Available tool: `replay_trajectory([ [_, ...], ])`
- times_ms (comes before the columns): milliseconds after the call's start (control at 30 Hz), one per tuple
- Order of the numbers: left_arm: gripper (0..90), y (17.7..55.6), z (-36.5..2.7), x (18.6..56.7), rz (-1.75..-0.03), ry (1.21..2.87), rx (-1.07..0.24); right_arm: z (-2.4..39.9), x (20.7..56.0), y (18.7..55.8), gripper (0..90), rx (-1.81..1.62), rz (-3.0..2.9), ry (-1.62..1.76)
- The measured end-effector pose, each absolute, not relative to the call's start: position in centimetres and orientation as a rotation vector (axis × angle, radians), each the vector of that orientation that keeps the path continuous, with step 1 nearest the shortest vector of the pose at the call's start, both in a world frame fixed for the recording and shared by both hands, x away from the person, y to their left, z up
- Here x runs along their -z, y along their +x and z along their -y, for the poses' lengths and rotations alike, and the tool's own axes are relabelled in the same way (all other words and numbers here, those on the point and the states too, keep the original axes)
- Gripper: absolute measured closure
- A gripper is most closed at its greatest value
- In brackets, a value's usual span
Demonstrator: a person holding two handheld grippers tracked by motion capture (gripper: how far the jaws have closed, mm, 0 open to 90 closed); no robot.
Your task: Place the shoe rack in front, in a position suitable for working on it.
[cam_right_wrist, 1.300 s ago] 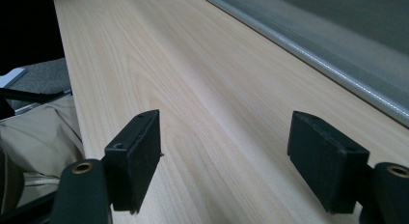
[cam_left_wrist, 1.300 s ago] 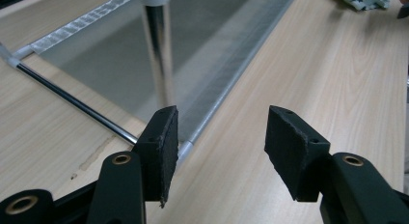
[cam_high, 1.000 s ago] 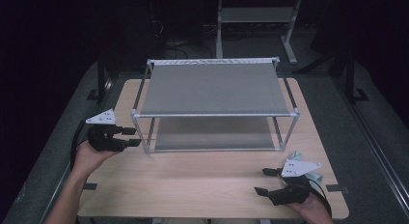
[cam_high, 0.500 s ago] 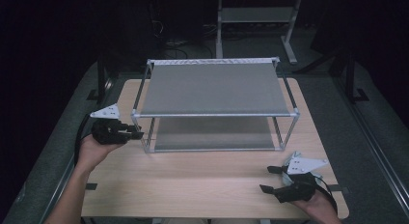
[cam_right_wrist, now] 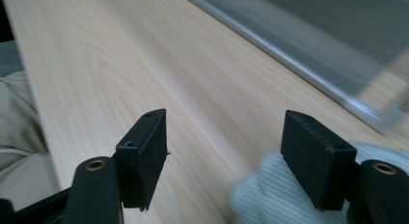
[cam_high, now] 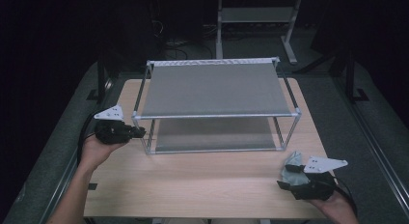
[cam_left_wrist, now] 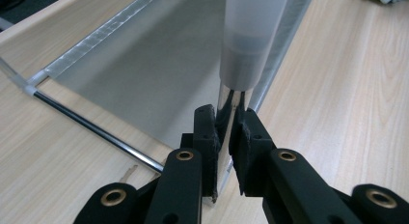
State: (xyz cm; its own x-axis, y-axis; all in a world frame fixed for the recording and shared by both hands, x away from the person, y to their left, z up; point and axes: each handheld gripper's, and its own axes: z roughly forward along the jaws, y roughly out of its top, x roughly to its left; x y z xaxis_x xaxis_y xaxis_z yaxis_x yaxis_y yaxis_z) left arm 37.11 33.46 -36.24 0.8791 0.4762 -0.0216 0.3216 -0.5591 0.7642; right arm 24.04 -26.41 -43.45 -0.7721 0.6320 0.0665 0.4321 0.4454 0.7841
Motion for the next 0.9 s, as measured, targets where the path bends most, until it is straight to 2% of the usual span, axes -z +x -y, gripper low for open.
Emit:
replay_trajectory([
  [300,80.6,36.3,-33.2,36.1,-0.537,2.23,-0.225,29.8,44.4,24.9,38.2,-1.124,-2.389,1.067],
  [700,80.7,35.1,-32.8,36.1,-0.493,2.237,-0.204,30.5,45.0,25.9,41.8,-1.036,-2.361,1.107],
  [867,80.8,34.5,-32.4,36.1,-0.466,2.238,-0.19,30.1,45.9,26.2,48.3,-0.985,-2.418,1.107],
  [900,80.9,34.2,-32.2,36.1,-0.455,2.239,-0.183,29.8,46.3,26.2,54.0,-0.967,-2.435,1.095],
])
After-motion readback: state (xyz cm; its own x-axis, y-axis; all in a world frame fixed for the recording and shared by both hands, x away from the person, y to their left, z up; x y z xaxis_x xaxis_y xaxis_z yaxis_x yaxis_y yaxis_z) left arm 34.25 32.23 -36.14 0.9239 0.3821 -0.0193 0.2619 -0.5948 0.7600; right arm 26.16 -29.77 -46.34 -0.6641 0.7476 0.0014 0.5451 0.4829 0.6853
